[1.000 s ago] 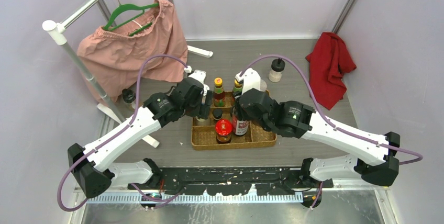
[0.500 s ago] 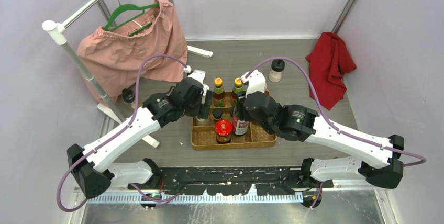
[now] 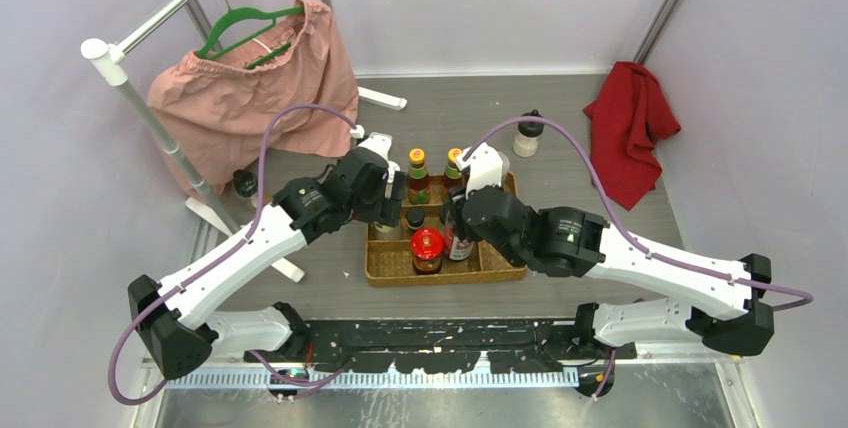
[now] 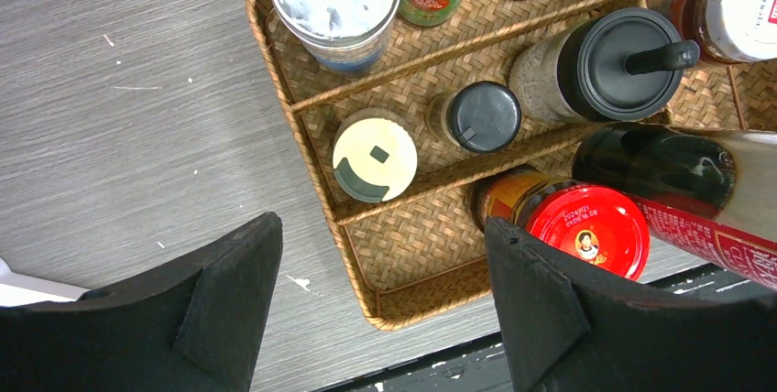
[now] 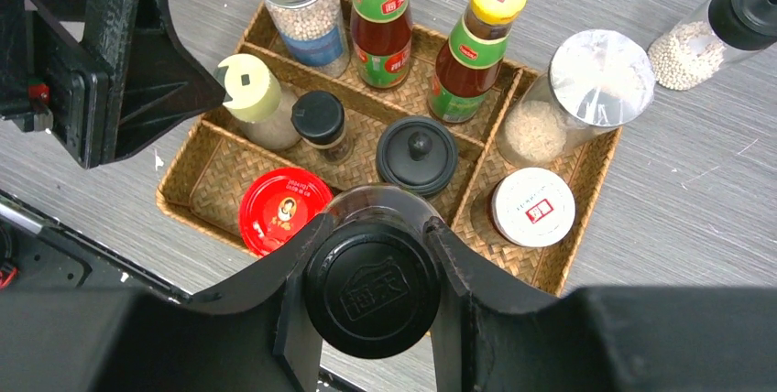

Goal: Organize the condiment bottles

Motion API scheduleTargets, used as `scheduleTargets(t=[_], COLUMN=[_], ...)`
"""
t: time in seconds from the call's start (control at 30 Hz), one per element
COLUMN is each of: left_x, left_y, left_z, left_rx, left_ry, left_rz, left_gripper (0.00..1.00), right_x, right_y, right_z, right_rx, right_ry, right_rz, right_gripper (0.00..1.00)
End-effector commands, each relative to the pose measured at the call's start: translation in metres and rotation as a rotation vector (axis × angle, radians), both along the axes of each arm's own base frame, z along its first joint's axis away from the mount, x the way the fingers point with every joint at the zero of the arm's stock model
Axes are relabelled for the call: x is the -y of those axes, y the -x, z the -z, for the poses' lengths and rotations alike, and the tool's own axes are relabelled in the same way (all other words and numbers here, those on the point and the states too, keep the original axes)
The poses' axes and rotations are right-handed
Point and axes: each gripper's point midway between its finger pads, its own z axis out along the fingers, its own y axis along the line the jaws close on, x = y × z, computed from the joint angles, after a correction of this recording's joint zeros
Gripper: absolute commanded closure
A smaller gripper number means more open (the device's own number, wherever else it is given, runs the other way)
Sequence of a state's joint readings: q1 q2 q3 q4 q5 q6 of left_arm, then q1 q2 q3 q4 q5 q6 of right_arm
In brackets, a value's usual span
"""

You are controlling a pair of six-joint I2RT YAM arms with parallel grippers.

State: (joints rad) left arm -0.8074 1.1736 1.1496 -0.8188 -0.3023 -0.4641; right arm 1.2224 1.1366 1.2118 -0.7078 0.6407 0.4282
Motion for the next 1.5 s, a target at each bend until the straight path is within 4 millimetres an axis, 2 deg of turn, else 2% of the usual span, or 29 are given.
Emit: scheduleTargets(t=[0.0, 0.67, 1.47], left_x=[0.005, 0.01, 0.011], left_y=[-0.005, -0.006, -0.005], left_z=[-0.011, -0.011, -0.009], left_rx=[0.034, 0.03, 0.026], left_ry=[0.044, 0.052, 0.059], left_rz=[-0.001, 0.006, 0.008], left_gripper=[0.19, 0.19, 0.19], right_x=[-0.005, 0.011, -0.007], right_y=[0.003, 0.011, 0.005], right_z=[-0.029, -0.044, 0.01], right_rx=[0.032, 0.072, 0.067], right_ry=[-0.092, -0.078, -0.007], right_rz=[0.02, 0.035, 0.034], right_gripper=[0.84, 0.84, 0.84])
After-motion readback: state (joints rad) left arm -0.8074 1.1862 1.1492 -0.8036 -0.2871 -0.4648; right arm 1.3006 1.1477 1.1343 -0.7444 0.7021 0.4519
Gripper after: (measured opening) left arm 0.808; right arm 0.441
